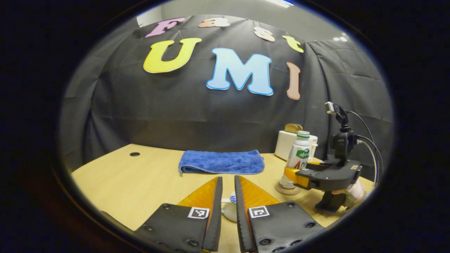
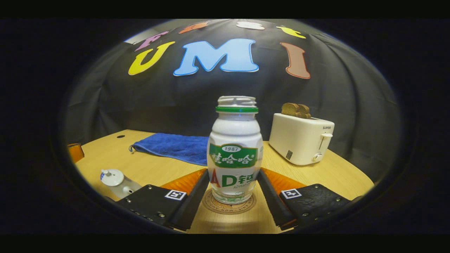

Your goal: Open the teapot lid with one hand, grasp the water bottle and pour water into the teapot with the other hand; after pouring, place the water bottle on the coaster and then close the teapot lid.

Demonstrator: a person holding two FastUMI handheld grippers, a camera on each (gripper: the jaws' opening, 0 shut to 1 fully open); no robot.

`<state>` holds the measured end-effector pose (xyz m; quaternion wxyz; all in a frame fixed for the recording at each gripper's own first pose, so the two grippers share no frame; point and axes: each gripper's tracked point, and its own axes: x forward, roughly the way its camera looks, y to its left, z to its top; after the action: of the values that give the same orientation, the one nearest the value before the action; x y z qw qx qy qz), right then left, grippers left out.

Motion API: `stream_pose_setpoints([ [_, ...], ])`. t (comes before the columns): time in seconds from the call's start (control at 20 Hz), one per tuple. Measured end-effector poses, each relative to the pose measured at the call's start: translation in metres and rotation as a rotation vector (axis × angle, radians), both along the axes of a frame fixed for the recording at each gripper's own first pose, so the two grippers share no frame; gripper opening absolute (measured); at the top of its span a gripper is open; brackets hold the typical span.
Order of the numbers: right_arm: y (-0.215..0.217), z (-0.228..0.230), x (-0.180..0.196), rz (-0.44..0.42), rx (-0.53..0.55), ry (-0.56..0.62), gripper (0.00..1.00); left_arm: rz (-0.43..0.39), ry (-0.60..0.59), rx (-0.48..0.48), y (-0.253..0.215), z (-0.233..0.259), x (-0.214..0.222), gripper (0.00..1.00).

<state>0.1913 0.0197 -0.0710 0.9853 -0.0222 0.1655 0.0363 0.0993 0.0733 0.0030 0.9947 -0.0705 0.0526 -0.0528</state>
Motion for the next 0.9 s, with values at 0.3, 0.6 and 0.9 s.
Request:
stream_pose_setpoints([
  [0.3, 0.001, 0.011, -0.01, 0.009, 0.07, -0.026, 0.99, 0.001, -0.016, 0.008, -0.003, 0.007, -0.004, 0.35],
  [0.6, -0.004, 0.034, -0.05, 0.018, 0.079, -0.083, 0.99, 0.018, -0.054, 0.015, -0.014, 0.03, -0.022, 0.27],
  [0.9, -0.035, 0.072, -0.113, 0.018, 0.083, -0.155, 0.98, -0.022, -0.091, 0.002, -0.076, 0.062, -0.056, 0.27],
])
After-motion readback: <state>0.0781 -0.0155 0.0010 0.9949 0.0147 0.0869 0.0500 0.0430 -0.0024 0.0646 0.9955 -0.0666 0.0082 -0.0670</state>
